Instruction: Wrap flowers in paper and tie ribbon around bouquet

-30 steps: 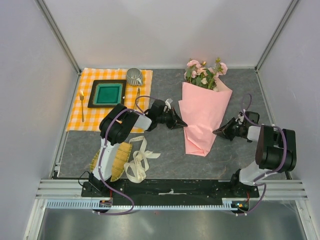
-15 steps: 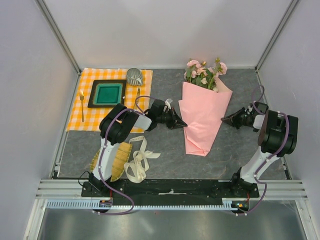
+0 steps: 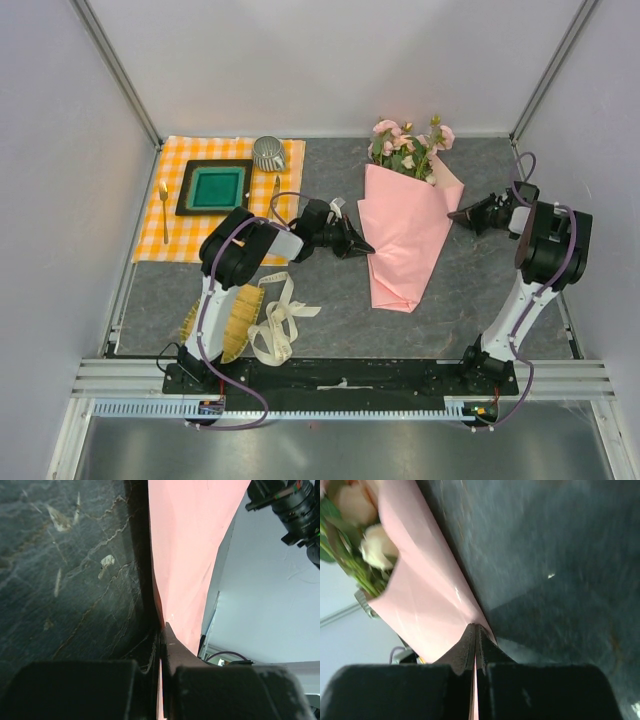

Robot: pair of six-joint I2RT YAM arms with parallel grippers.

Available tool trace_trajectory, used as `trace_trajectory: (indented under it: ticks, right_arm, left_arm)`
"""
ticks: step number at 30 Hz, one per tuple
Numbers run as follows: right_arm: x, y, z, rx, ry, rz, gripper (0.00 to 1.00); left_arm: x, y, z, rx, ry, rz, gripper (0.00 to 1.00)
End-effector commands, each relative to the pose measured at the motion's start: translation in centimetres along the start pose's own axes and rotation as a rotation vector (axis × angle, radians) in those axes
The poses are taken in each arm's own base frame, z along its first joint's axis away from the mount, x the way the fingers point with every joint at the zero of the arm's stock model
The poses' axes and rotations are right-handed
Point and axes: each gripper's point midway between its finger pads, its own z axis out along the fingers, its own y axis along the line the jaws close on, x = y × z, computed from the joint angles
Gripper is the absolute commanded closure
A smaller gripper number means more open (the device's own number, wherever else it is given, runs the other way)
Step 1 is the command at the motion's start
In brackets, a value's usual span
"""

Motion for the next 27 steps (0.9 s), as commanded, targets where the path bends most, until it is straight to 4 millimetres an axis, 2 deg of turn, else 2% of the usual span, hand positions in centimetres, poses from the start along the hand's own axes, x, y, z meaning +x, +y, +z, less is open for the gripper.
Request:
trace_trajectory:
  ticks: [1,3,4,5,6,7,8,9,10,11,12,13,14,15,16,17,18,19,20,21,22,23,24,25,26,27]
  right_arm:
    - [-5.4,-3.7,1.8,0.21,-0.175,0.062,1.0]
    - [-7.0,-3.5,2.3,0.22,-0.197,0.063,1.0]
    - [-9.0,-2.4,2.9,0.203,-0.215,0.044,1.0]
    - [-9.5,-2.2,3.0,0.216,-0.206,0.017,1.0]
    - [-10.2,-1.3,3.0,0.211,-0.212,-0.012,1.0]
    - [-11.7,1.3,2.6,0.184,-0.239,-0.077,1.0]
    - [-11.7,0.9,1.8,0.261,-0.235,-0.124,1.0]
    - [-12.0,1.9,0.9,0.275,-0.245,-0.169,1.0]
    - [-12.8,4.9,-1.1,0.264,-0.291,-0.233,0.98]
    - [-12.9,5.7,-2.6,0.289,-0.311,-0.273,0.96]
    - [-12.9,5.1,-4.6,0.387,-0.335,-0.323,0.8]
    - [-12.6,7.3,-7.4,0.391,-0.389,-0.368,0.72]
    - [-12.1,7.8,-8.8,0.409,-0.409,-0.394,0.64]
    - [-11.6,8.5,-10.0,0.41,-0.425,-0.429,0.51]
    - [-9.5,9.7,-11.1,0.374,-0.418,-0.461,0.45]
    - [-8.1,10.6,-11.0,0.323,-0.391,-0.483,0.41]
    - [-5.8,10.0,-10.4,0.305,-0.332,-0.489,0.38]
    - [-3.0,11.7,-10.4,0.252,-0.292,-0.54,0.37]
    - [-1.3,12.1,-10.2,0.227,-0.263,-0.558,0.35]
    - [1.2,10.6,-9.2,0.218,-0.198,-0.552,0.32]
    - [4.3,11.8,-9.2,0.14,-0.142,-0.57,0.32]
    - [5.7,11.7,-9.0,0.119,-0.123,-0.578,0.32]
    - [8.0,9.8,-8.4,0.126,-0.064,-0.577,0.32]
    - [9.9,10.1,-8.6,0.097,-0.039,-0.606,0.32]
    - [10.9,9.5,-8.7,0.097,-0.02,-0.609,0.32]
    - [12.2,7.9,-8.6,0.112,0.019,-0.609,0.32]
  left_arm:
    - [0.9,1.3,0.0,-0.016,0.041,-0.044,0.98]
    - [0.9,1.5,0.1,-0.02,0.045,-0.049,0.98]
    - [0.8,1.3,0.3,-0.013,0.047,-0.047,0.98]
    - [1.0,1.4,0.6,-0.017,0.052,-0.061,0.98]
    - [0.9,0.9,0.9,-0.008,0.052,-0.058,0.98]
    - [1.0,0.7,1.1,-0.003,0.057,-0.056,0.98]
    - [1.3,0.3,1.6,0.0,0.062,-0.059,0.98]
    - [1.4,0.3,1.8,-0.001,0.057,-0.066,0.98]
    - [1.4,-0.1,2.1,0.005,0.05,-0.07,0.98]
    - [1.4,-0.7,2.5,0.021,0.034,-0.083,0.98]
    - [1.6,-0.6,2.9,0.024,0.03,-0.094,0.98]
    - [1.7,-0.8,3.1,0.029,0.026,-0.106,0.98]
    - [2.1,-1.1,3.6,0.034,0.019,-0.115,0.98]
    - [2.3,-1.5,3.9,0.05,0.017,-0.131,0.98]
    - [2.5,-2.1,4.2,0.066,0.018,-0.126,0.98]
    - [2.8,-2.5,4.4,0.072,0.018,-0.119,0.98]
    - [3.0,-2.5,4.1,0.079,0.008,-0.112,0.89]
    - [2.9,-3.4,3.6,0.097,-0.009,-0.097,0.81]
    - [2.5,-3.3,3.2,0.087,-0.042,-0.083,0.73]
    - [2.8,-2.6,2.6,0.067,-0.049,-0.082,0.61]
    - [2.5,-3.9,1.9,0.083,-0.061,-0.054,0.58]
    - [2.4,-3.9,1.4,0.079,-0.064,-0.023,0.54]
    - [2.5,-4.0,0.9,0.078,-0.06,-0.005,0.36]
    - [2.9,-3.8,0.5,0.062,-0.045,0.001,0.26]
    - [2.9,-4.9,-0.3,0.075,-0.042,0.04,0.22]
    - [3.3,-4.5,-0.8,0.061,-0.037,0.046,0.16]
